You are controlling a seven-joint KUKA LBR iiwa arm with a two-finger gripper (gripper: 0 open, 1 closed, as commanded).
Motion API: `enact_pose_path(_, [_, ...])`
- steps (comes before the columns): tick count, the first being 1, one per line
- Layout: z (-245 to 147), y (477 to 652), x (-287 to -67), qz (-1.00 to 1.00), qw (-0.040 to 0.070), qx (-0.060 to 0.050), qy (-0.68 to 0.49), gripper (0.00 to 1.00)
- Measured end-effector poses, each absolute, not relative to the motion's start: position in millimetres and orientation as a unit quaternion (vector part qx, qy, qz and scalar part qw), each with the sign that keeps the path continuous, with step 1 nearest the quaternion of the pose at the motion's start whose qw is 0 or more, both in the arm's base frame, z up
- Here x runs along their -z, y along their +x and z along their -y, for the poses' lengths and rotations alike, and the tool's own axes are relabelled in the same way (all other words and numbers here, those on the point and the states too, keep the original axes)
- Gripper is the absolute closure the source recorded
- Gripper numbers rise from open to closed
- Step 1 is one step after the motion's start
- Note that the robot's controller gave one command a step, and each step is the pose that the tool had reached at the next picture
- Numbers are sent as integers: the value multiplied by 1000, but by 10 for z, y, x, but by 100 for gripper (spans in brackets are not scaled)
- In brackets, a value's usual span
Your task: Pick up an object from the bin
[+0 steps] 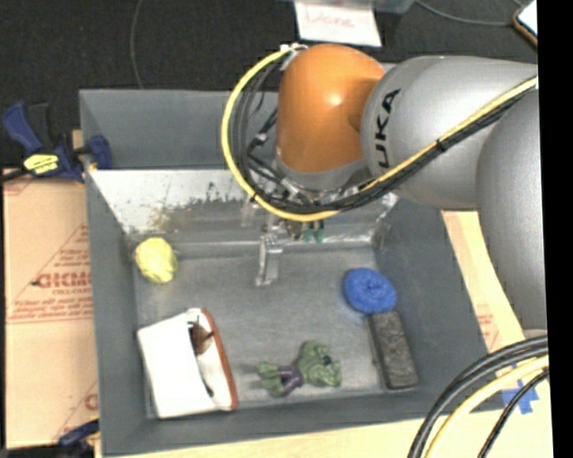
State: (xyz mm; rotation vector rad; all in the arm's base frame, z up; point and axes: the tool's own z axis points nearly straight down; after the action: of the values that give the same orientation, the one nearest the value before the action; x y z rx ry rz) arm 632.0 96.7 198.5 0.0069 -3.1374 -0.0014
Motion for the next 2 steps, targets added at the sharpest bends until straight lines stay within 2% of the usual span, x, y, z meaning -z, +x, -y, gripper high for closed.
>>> enact_pose_path(1, [-961, 6336, -2038, 1000, -2, 1, 1, 0])
enact_pose_path(2, [-1554, 6451, -1282, 990, -2, 1, -138, 0])
